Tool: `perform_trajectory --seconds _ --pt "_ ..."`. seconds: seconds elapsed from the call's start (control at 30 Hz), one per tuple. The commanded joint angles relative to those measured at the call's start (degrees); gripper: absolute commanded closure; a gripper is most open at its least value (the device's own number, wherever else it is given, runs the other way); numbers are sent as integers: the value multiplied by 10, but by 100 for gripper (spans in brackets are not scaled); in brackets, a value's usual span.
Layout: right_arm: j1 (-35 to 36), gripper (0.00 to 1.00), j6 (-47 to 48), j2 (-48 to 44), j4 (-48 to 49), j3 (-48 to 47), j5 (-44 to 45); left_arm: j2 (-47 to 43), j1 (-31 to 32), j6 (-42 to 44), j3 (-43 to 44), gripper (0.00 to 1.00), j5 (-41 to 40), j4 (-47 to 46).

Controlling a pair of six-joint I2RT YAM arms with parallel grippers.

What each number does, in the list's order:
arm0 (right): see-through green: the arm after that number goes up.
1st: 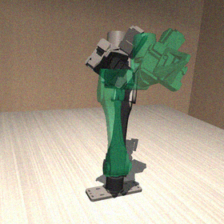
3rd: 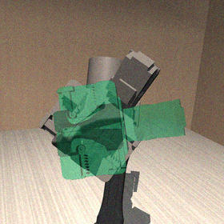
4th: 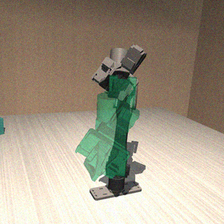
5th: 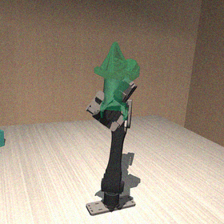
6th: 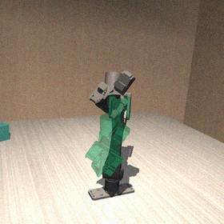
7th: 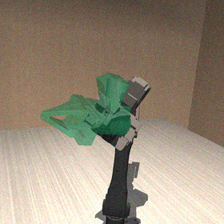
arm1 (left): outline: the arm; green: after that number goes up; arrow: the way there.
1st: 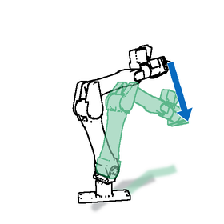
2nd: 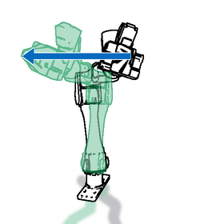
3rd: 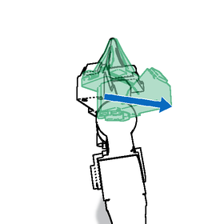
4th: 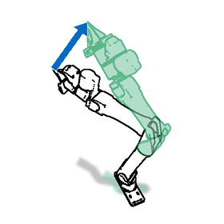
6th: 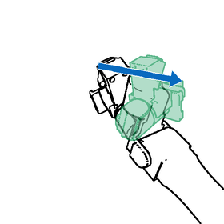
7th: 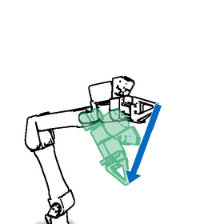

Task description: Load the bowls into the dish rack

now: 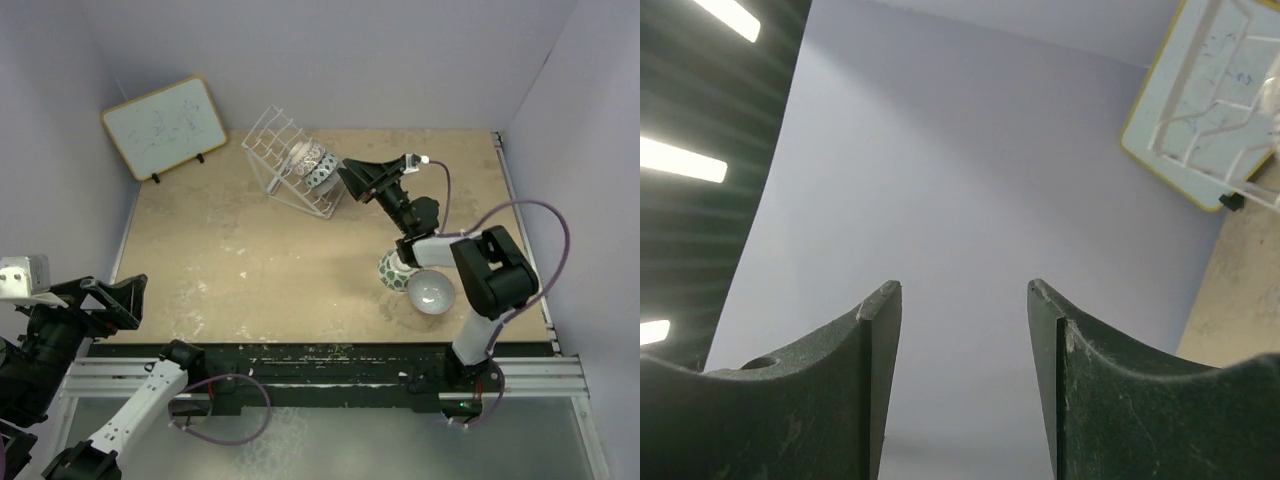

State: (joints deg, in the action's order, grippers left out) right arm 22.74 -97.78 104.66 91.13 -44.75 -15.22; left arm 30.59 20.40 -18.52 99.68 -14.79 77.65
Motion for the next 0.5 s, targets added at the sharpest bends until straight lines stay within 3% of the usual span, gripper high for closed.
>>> perform_trajectory --seconds 0.0,0.17,0.27,0.33,0.47 --pt "-3 44 107 -128 -104 36 -52 -2 5 -10 0 1 6 -16" --pt "-2 39 308 -339 -518 40 -8 -1 5 -12 -4 1 17 -22" --pt "1 39 431 -455 -824 -6 91 -2 5 -11 -7 1 20 -25" --pt "2 38 489 -504 -1017 -42 152 -6 4 -12 -12 1 25 -29" --pt "2 39 531 -539 -1249 -94 216 -15 5 -14 -36 1 41 -44"
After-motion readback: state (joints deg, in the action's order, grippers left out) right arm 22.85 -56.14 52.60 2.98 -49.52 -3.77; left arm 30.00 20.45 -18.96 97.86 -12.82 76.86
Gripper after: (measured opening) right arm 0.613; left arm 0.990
